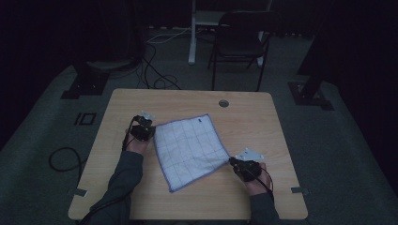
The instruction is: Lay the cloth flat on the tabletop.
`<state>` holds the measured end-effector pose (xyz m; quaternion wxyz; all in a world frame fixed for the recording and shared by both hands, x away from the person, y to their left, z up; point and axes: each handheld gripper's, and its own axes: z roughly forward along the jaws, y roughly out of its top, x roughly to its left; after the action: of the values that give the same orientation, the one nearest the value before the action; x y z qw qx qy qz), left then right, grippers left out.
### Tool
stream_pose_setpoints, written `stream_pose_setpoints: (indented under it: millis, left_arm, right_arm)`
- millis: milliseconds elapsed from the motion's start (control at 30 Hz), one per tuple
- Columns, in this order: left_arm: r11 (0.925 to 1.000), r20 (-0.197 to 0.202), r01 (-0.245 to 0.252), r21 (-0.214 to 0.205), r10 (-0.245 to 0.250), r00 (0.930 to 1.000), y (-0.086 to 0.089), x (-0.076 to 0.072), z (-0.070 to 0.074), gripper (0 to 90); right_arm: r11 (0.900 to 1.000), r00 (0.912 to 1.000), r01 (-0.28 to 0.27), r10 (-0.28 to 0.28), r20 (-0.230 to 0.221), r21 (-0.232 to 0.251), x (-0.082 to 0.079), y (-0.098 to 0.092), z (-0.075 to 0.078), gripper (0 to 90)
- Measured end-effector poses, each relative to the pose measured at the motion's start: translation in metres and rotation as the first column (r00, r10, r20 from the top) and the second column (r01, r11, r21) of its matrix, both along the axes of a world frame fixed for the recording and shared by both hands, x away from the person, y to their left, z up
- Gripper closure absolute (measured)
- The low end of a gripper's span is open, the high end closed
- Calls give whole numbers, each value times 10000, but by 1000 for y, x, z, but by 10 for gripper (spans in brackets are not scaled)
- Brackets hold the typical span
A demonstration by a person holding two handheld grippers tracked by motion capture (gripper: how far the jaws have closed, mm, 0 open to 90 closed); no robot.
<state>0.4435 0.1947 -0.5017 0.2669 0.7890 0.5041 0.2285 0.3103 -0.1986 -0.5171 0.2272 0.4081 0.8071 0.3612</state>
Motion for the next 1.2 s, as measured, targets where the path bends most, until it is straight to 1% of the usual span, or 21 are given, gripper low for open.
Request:
stream_pose_setpoints:
  millis: [200,300,333,367,400,433,467,533,567,600,633,700,733,767,900,967,1033,1067,1100,1133,1200]
  left_arm:
    - [9999,-167,-157,29,158,9997,5,1,-8,887]
    - [9997,-222,-248,-37,248,9994,7,2,-11,879]
    - [9996,-153,-295,19,295,9994,6,1,-10,860]
    - [9997,-87,-255,52,256,9996,5,0,-9,812]
    - [9997,-51,-223,41,224,9997,4,-1,-8,778]
    - [9998,24,-200,44,200,9998,3,-2,-6,778]
    - [9998,73,-209,48,209,9998,3,-3,-4,761]
    - [9997,154,-182,-139,184,9997,1,-6,-2,737]
    - [9998,189,-132,-128,134,9997,0,-9,0,728]
    - [9996,291,49,-265,-42,9996,-4,-14,2,711]
    - [9996,291,49,-265,-42,9996,-4,-14,2,702]
    - [9987,379,265,-433,-249,9990,-9,-22,4,692]
    - [9975,469,486,-505,-463,9978,-14,-30,5,683]
    - [9975,469,486,-505,-463,9978,-14,-30,5,680]
    - [9927,648,904,-804,-853,9942,-24,-49,7,666]
    - [9896,732,1132,-886,-1069,9916,-28,-58,7,661]
    - [9865,761,1339,-944,-1269,9890,-33,-66,6,659]
    - [9847,800,1436,-985,-1360,9875,-35,-70,5,655]
    - [9828,802,1540,-1016,-1462,9860,-37,-74,5,655]
    - [9798,811,1669,-1103,-1585,9840,-39,-77,4,654]
    - [9755,828,1887,-1135,-1799,9802,-43,-83,2,654]
  right_arm:
    - [10000,9999,27,-27,97,16,-3,-4,4,865]
    - [10000,9998,-32,32,188,-10,-5,-4,6,859]
    - [10000,9998,-54,54,198,-22,-5,-4,6,840]
    - [10000,9998,-53,54,216,-53,-5,-3,6,792]
    - [10000,9995,65,-63,320,-66,-4,-4,5,733]
    - [10000,9995,65,-63,320,-66,-4,-4,5,733]
    - [10000,9992,78,-79,389,21,-4,-5,6,713]
    - [9999,9987,98,-104,497,123,-3,-6,7,686]
    - [9999,9986,22,-30,530,165,-2,-5,8,675]
    - [9996,9981,-160,146,593,240,2,-3,9,657]
    - [9996,9981,-160,146,593,240,2,-3,9,657]
    - [9994,9980,-265,252,584,221,8,1,8,647]
    - [9989,9974,-418,406,596,194,14,7,6,643]
    - [9989,9974,-418,406,596,194,14,7,6,643]
    - [9971,9952,-749,741,637,113,26,20,3,658]
    - [9961,9946,-853,838,615,216,32,25,2,664]
    - [9958,9942,-908,898,591,137,38,29,0,667]
    - [9953,9941,-957,947,537,167,44,32,-2,667]
    - [9953,9941,-957,947,537,167,44,32,-2,667]
    - [9950,9938,-983,973,537,150,47,34,-2,667]
    - [9942,9933,-1055,1044,502,202,53,36,-4,668]
